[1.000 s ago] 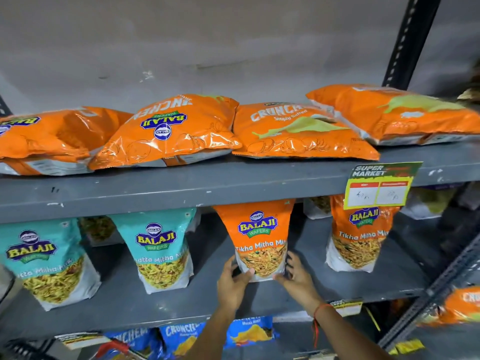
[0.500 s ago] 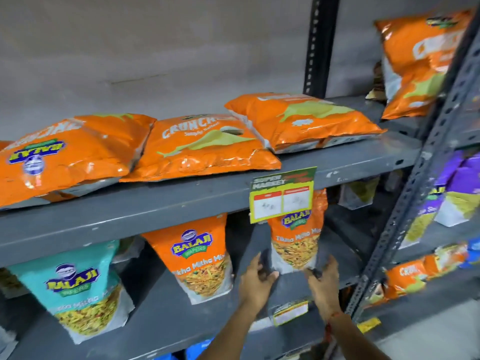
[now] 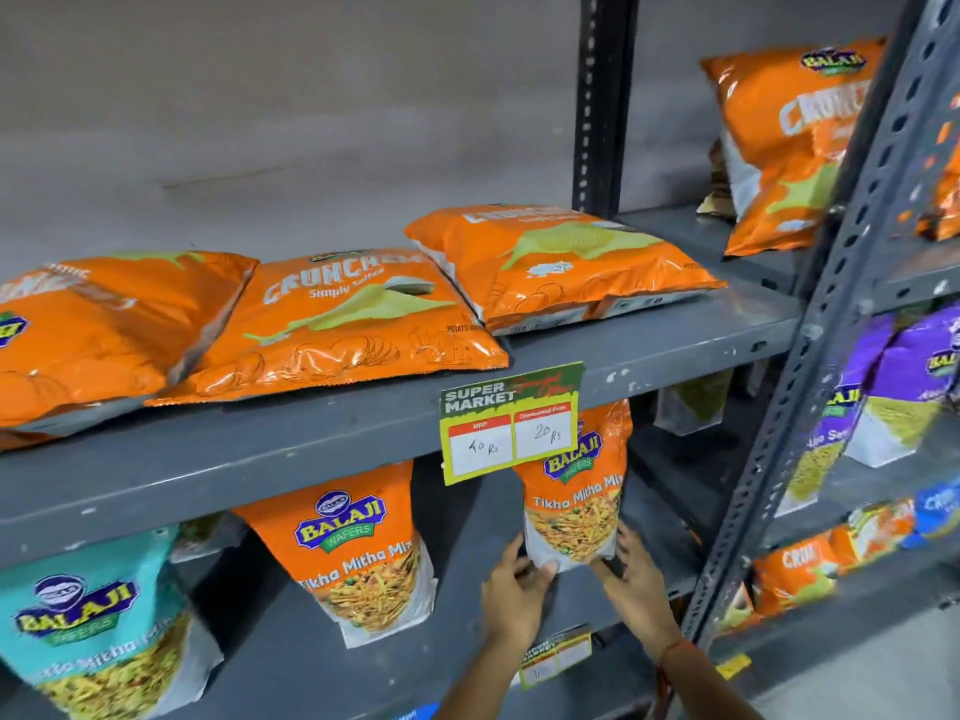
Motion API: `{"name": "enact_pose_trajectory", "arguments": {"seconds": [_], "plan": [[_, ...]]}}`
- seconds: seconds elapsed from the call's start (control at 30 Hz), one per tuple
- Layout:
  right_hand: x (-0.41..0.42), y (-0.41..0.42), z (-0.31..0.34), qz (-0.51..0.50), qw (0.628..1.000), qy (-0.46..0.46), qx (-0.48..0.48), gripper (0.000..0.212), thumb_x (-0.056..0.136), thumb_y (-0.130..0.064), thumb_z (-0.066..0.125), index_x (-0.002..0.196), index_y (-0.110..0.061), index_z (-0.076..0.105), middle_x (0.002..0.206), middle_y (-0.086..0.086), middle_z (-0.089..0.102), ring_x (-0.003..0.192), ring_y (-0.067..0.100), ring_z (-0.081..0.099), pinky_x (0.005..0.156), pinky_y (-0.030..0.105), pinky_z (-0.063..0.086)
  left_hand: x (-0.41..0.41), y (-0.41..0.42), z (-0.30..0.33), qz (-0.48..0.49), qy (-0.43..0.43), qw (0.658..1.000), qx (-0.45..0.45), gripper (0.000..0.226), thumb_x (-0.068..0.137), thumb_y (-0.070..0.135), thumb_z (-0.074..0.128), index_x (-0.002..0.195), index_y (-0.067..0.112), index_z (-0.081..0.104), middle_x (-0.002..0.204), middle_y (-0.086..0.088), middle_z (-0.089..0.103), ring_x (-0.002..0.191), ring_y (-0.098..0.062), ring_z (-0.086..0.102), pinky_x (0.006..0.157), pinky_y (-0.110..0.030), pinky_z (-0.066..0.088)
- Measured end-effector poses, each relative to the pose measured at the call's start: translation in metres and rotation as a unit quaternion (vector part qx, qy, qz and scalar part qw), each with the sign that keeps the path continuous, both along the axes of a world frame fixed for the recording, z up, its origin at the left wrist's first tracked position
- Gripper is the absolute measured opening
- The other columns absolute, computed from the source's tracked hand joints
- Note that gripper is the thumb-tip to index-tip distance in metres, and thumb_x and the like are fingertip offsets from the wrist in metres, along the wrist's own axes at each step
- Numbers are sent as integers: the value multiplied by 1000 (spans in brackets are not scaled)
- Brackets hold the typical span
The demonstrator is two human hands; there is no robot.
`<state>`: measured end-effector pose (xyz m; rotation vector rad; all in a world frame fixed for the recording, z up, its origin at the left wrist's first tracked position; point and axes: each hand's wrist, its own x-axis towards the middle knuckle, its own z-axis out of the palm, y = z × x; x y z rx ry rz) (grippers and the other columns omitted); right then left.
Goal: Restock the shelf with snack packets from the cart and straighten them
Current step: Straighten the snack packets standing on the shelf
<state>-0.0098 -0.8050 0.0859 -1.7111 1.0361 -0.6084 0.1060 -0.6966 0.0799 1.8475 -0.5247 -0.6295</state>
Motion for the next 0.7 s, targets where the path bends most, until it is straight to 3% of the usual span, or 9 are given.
{"name": "enact_pose_trajectory", "arguments": {"seconds": [0.07,0.17,0.3,0.4,0.5,0.57,0.63,0.7], "plan": [[0,3,-4,-13,1000,-18,-8,70,81,-18,70,142,-21,35,140,4,50,124,18,48,106,43,40,-1,10,2,22,6,1000,6,73,71,46,73,136,27,46,126,-3,66,111,-15,63,99,-36,49],[6,21,-8,-110,993,-50,-4,77,80,-17,72,144,-11,30,148,12,38,133,33,41,107,52,39,-1,38,9,34,2,999,2,67,77,30,74,137,24,46,124,-3,64,97,-5,62,94,-27,48],[24,66,-19,-217,973,-70,-39,49,72,-31,68,111,-5,53,104,24,58,98,42,58,83,45,49,6,105,17,63,-3,998,-25,55,79,29,72,130,28,52,113,-1,68,82,6,60,90,-21,49],[56,135,-15,-235,964,-117,-44,45,70,-19,67,107,2,51,99,29,54,87,41,54,84,49,45,19,183,23,126,-45,991,-32,42,78,30,73,115,40,58,88,15,72,79,9,65,88,-27,55],[96,230,4,-170,970,-166,-44,51,70,-35,57,104,3,52,96,30,52,86,38,50,81,42,42,44,280,25,199,-67,977,-28,45,75,45,71,116,32,62,83,14,73,81,2,68,84,-31,57],[122,294,13,-95,977,-180,-57,52,71,-40,51,105,1,53,99,28,55,91,40,52,84,48,44,64,348,26,259,-80,962,-22,53,68,62,67,110,30,65,86,6,75,83,-8,70,83,-37,57],[145,355,20,-6,977,-206,-57,45,73,-39,51,104,-6,55,98,18,56,90,33,53,85,43,44,82,412,31,308,-92,947,-10,44,71,57,67,107,32,64,90,-2,75,85,-15,71,83,-40,57],[163,409,22,93,970,-213,-77,36,74,-35,54,101,-12,58,93,7,56,84,18,51,82,23,42,101,470,35,356,-83,931,-5,36,79,40,69,113,29,61,96,-9,74,88,-20,70,84,-43,57]]}}
